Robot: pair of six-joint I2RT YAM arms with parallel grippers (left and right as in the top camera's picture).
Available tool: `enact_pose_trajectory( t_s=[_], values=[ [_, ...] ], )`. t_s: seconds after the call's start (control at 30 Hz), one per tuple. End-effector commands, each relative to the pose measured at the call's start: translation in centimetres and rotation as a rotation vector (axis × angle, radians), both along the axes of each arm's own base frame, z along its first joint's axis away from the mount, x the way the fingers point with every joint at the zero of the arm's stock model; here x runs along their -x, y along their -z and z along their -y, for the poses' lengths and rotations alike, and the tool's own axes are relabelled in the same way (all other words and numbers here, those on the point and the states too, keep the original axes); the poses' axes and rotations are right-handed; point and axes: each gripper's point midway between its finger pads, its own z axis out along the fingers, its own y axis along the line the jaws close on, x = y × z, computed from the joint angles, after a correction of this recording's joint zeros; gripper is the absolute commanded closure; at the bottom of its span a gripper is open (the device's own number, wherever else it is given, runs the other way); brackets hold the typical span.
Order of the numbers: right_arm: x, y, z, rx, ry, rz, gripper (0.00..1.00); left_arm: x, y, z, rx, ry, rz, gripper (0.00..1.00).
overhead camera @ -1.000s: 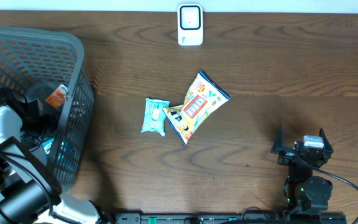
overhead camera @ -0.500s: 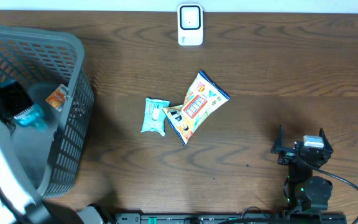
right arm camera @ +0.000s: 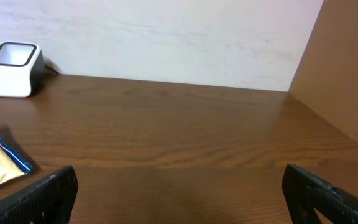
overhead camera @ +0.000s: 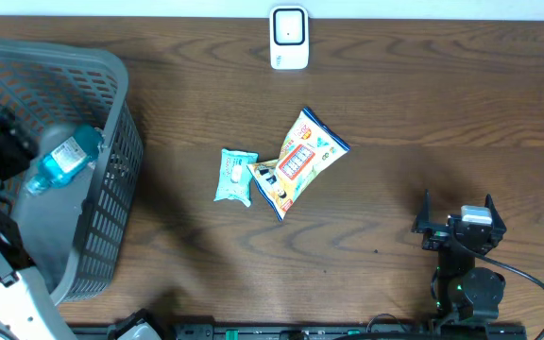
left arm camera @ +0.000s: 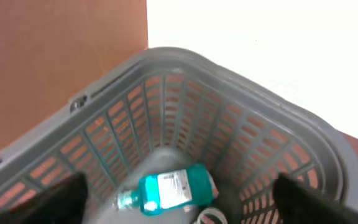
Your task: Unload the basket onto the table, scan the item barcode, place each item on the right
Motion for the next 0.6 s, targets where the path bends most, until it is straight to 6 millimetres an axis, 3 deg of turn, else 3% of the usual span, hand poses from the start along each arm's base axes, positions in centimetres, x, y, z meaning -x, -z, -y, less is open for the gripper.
enact_pose_trajectory(
  t_s=[0.0,0.17,0.37,0.43,0.57],
  values=[
    [0.0,0.0,-0.1,0.006,-0.006,0.000,0.01,-0.4,2.7,-1.4,0.060,-0.049,-0.090,0.02],
    [0.0,0.0,-0.1,0.006,-0.006,0.001,0.01,-1.8,8.3,-2.7,0.209,-0.095,-0.230,0.02],
    [0.0,0.0,-0.1,0.007,-0.005,0.001,0.01,-4.8,15.3,-3.7,0.126,0.151,-0.453,0.02],
    [0.0,0.0,-0.1,0.006,-0.005,0.001,0.01,-5.2,18.6,-4.0,0.188,0.161,-0.521,0.02],
    [0.0,0.0,-0.1,0.006,-0.006,0.001,0.01,-5.5,23.2,-3.4,0.364,0.132,-0.589,0.02]
  ],
)
